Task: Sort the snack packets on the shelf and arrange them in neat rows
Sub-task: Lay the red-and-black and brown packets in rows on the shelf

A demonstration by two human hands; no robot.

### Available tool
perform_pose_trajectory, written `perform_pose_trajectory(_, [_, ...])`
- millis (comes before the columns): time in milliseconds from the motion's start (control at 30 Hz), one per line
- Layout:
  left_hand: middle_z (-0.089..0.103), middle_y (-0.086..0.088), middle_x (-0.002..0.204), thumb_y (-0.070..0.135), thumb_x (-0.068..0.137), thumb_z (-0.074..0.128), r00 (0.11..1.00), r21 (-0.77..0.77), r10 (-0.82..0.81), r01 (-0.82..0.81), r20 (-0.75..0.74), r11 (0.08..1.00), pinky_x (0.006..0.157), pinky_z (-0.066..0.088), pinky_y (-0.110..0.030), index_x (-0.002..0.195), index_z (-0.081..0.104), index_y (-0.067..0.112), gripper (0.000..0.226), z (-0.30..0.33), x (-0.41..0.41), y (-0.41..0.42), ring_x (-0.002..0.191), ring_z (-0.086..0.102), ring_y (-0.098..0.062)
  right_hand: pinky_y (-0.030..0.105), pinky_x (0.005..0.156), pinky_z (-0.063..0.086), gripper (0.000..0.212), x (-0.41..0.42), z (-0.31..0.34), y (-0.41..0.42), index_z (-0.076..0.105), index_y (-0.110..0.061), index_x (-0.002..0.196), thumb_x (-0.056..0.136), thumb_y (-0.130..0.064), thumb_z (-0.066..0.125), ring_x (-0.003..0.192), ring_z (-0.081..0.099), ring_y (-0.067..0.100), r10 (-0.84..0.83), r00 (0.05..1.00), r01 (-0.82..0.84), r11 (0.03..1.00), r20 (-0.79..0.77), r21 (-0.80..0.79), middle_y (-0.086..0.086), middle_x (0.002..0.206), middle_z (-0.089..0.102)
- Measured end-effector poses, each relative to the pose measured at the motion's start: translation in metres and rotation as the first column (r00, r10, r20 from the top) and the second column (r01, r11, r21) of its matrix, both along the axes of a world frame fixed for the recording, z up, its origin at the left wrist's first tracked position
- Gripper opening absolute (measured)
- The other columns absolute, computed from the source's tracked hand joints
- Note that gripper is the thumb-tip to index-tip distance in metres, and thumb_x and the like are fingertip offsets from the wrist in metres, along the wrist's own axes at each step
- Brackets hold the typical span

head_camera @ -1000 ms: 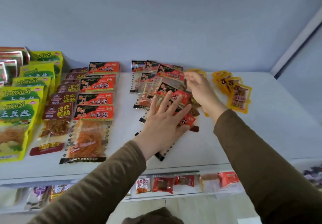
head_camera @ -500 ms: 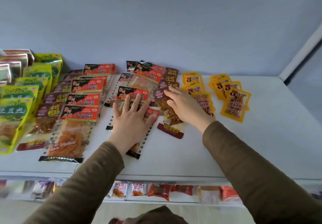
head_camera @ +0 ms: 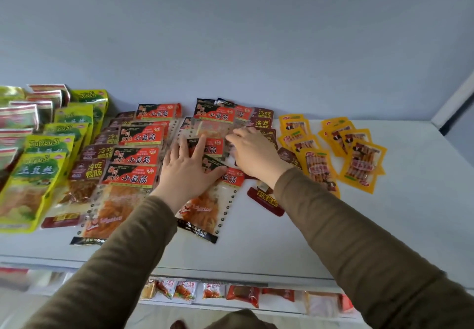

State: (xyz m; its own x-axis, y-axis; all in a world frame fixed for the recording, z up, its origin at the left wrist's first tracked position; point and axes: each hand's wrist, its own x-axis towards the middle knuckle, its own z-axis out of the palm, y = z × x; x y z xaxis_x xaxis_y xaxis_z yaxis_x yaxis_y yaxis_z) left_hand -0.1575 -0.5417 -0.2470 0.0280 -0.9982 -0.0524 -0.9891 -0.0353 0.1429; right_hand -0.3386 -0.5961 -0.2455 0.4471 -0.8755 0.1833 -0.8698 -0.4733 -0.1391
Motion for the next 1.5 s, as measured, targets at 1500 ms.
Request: perform_pose_trajectory(1500, [0.044, 0.004, 0.156, 0.031, 0.098, 0.068, 0.618, -0.029, 0.115, -0.218, -0.778, 0.975, 0.102, 0.053, -0.046, 0.159, 0.025, 0.034, 0.075, 0.009, 0.009, -0.023, 0.129, 0.056, -0.022, 0.040, 0.097, 0.053, 0.061, 0.048, 0.024, -0.015, 0.028, -0.020, 0.154, 0.101, -0.008, 0.054, 0.117, 0.055, 0.019, -0.615, -0.026, -0.080, 0.787, 0.788, 0.611, 0.007, 0.138, 0.052])
